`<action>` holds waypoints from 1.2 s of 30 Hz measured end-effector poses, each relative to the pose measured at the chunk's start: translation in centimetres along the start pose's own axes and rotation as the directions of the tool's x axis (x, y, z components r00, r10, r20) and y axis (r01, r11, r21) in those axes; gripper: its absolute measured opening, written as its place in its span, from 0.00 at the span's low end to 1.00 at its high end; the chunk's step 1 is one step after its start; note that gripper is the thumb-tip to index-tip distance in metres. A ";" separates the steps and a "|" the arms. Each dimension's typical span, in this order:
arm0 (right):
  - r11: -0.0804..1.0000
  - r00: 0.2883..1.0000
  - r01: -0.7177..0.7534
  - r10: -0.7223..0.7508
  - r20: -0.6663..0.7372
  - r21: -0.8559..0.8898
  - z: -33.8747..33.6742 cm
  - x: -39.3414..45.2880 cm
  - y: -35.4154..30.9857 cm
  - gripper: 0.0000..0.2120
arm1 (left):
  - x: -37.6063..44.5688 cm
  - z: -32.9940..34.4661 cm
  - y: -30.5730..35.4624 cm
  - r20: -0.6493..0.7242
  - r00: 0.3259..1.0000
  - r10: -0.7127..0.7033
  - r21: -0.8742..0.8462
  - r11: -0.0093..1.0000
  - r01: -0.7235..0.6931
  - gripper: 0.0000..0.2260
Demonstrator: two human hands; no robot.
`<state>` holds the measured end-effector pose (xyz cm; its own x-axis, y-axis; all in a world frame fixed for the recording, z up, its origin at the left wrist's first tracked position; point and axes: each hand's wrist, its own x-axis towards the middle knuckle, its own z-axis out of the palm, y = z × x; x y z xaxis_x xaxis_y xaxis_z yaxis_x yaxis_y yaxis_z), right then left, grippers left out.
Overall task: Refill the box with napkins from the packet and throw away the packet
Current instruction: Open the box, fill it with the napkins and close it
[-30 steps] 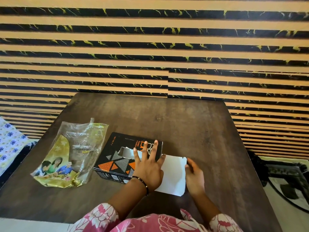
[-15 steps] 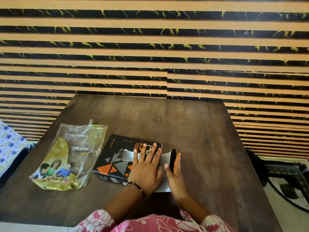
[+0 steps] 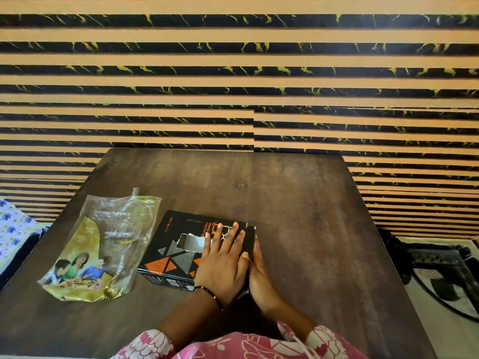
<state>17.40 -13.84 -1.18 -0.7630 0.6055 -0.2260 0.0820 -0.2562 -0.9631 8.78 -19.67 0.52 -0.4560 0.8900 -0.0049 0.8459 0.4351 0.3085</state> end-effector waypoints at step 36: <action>0.996 0.991 -0.086 0.085 -0.102 -0.005 4.1 -1.3 0.7 0.38 | 0.0 -1.1 -2.5 -0.120 0.991 -0.066 -0.881 0.466 -0.076 0.26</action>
<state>15.83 -17.90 -0.93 -0.6839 0.6554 -0.3206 0.1505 -0.3033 -0.9409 6.35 -20.89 0.79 -0.5411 0.8363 0.0891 0.1850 0.0151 0.9826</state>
